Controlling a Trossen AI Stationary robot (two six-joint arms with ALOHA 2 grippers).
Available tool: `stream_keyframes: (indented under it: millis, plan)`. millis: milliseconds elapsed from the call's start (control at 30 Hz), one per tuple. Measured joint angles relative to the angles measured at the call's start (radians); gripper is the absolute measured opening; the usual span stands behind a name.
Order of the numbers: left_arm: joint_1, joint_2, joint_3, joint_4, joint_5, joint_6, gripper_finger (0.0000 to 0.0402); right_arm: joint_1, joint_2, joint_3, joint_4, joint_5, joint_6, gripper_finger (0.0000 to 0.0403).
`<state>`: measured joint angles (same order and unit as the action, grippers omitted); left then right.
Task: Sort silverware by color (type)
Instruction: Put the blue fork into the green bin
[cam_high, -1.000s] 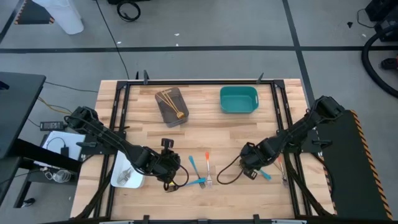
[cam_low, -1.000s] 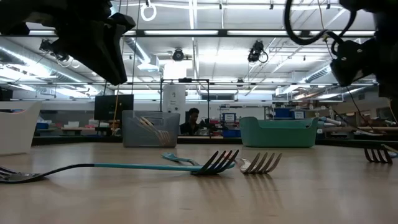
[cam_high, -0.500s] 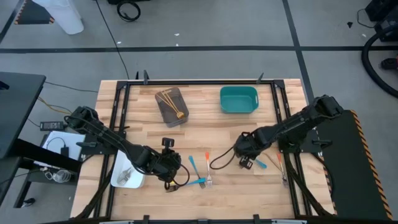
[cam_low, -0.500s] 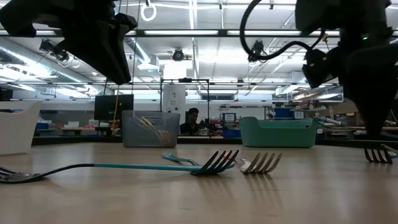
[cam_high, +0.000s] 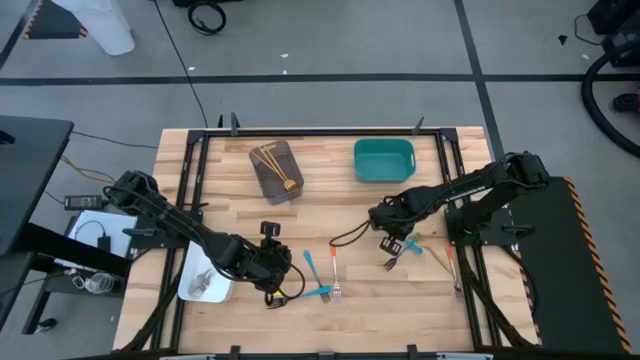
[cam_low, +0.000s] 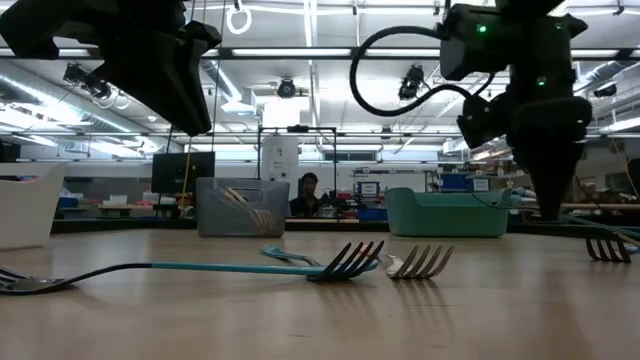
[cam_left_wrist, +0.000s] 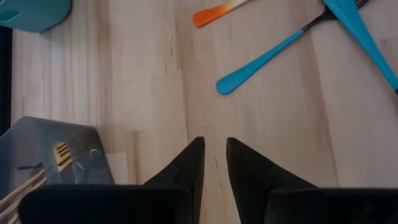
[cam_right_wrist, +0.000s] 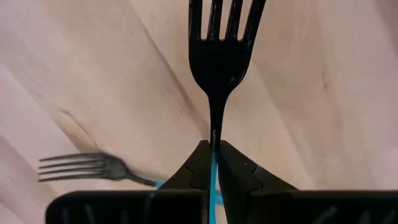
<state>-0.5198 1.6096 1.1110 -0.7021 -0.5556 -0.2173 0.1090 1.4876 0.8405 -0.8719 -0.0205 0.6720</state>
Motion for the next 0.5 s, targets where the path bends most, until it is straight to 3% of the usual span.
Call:
stream_keyframes:
  millis: [500]
  plan:
    - [0.000,0.000,0.000,0.003,0.001,-0.034,0.0075,-0.168,0.000,0.150,-0.083,0.141,-0.283,0.0023]
